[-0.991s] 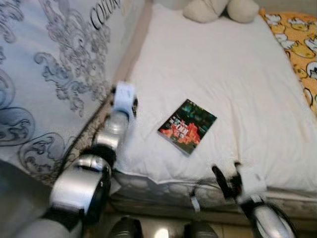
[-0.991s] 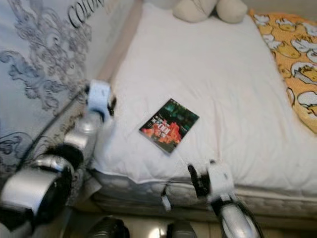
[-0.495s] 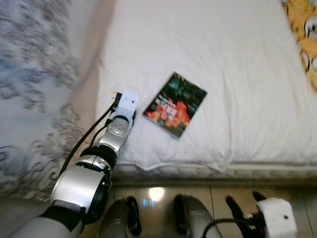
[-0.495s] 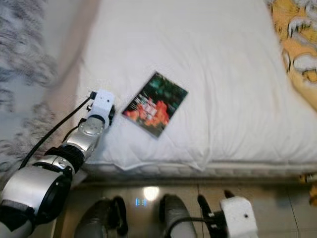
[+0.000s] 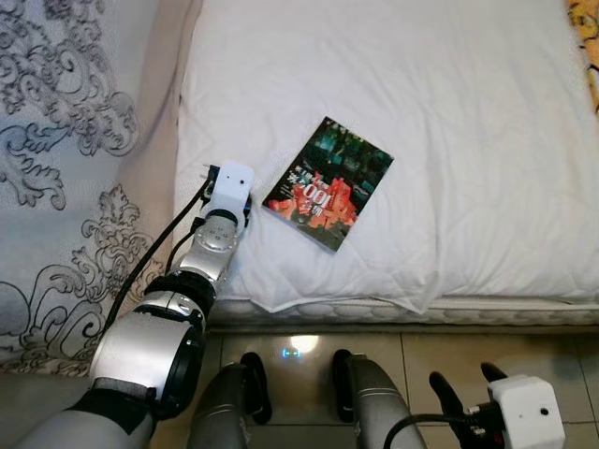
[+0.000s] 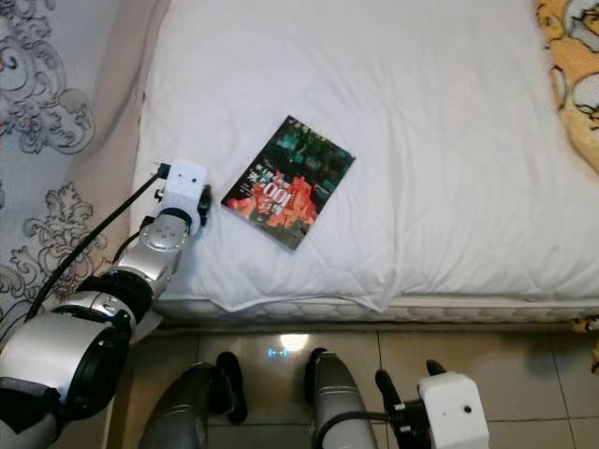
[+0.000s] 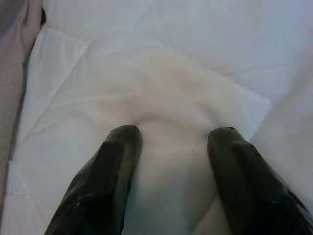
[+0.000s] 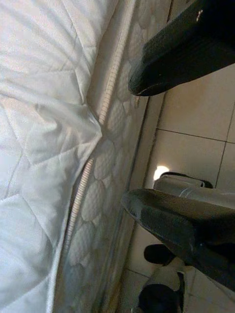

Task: Clean up the room

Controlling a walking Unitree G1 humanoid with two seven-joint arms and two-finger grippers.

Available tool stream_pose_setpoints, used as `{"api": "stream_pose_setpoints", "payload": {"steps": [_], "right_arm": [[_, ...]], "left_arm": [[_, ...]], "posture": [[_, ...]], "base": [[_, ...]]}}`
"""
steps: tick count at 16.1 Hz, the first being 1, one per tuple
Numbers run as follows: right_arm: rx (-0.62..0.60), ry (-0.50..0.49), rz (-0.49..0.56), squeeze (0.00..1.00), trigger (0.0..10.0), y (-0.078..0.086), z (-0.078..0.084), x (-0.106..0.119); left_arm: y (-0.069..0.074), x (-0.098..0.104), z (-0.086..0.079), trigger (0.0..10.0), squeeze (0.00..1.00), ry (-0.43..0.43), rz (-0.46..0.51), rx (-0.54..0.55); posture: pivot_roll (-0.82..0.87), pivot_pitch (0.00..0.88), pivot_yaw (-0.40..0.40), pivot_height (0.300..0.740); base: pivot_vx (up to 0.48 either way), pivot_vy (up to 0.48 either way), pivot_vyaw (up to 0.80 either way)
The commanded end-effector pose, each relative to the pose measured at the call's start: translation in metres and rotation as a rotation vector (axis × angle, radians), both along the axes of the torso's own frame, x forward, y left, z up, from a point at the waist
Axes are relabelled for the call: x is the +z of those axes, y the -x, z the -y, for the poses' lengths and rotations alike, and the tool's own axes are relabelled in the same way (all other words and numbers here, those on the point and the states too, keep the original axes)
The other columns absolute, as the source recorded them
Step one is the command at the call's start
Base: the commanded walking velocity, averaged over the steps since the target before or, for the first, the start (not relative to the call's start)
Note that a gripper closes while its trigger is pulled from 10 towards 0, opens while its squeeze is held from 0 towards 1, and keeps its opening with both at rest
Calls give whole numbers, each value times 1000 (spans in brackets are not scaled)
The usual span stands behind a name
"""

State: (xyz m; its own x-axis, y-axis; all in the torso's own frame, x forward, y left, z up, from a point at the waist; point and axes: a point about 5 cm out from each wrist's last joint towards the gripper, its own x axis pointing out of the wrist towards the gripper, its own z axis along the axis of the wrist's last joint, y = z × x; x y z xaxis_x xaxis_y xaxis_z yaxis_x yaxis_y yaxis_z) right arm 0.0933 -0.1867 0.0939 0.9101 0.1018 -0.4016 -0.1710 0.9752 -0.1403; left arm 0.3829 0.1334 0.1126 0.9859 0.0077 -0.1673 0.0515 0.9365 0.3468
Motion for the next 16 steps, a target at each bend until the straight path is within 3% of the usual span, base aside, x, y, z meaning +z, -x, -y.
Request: {"api": "stream_pose_setpoints", "payload": {"steps": [1, 2, 3, 13, 16], "right_arm": [[0, 0, -37, 0, 10000, 6, 0, -4], [2, 4, -41, 0, 10000, 6, 1, -4], [2, 5, -41, 0, 10000, 6, 1, -5], [-3, -20, -61, 0, 10000, -6, -1, -17], [2, -17, -58, 0, 10000, -8, 0, -19]], "left_arm": [[9, -17, 13, 10000, 0, 4, -55, -66], [10, -18, 16, 10000, 0, 119, -52, -59], [10, -18, 16, 10000, 0, 142, -51, -54], [32, -30, 58, 10000, 0, 239, -23, -321], [52, -35, 89, 10000, 0, 297, -26, -448]], "posture": [[-398, 376, -17, 700], [-397, 368, -11, 700], [-397, 366, -11, 700], [-341, 325, 14, 700], [-334, 318, 20, 700]], "base": [[0, 0, 0], [0, 0, 0], [0, 0, 0], [0, 0, 0], [0, 0, 0]]}}
